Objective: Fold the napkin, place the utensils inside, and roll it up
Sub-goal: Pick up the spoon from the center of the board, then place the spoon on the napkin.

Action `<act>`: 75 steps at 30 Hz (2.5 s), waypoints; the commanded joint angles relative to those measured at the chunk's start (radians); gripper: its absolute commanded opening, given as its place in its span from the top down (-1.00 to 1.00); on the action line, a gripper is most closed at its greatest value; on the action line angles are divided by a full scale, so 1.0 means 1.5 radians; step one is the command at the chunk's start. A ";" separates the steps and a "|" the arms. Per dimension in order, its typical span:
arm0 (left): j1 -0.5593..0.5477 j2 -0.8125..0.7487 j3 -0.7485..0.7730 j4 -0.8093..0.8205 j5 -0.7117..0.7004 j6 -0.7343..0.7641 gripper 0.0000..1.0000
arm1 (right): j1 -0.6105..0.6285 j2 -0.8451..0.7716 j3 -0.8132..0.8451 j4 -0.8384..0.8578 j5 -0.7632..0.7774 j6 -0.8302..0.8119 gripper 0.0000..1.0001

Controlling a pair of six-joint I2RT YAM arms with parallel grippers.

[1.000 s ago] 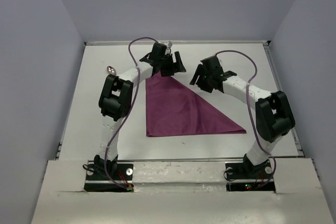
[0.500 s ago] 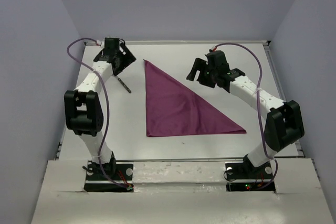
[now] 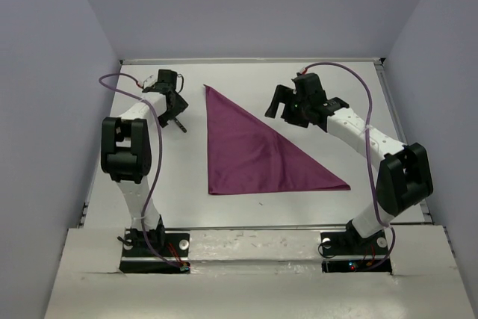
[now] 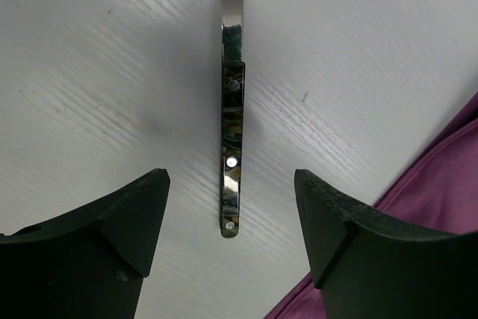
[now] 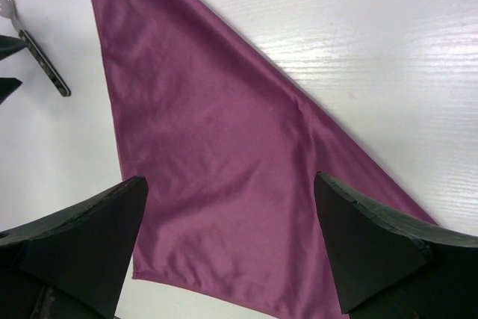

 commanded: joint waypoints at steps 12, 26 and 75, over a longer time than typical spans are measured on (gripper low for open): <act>0.001 0.076 0.020 0.034 -0.074 -0.026 -0.48 | 0.006 -0.006 0.057 -0.108 0.145 -0.002 -1.00; 0.001 0.081 0.016 0.019 -0.077 -0.016 0.76 | 0.006 -0.096 -0.004 -0.084 0.222 0.025 -1.00; -0.520 0.088 0.173 -0.111 -0.158 -0.523 1.00 | -0.054 -0.264 -0.147 -0.018 0.221 -0.031 -1.00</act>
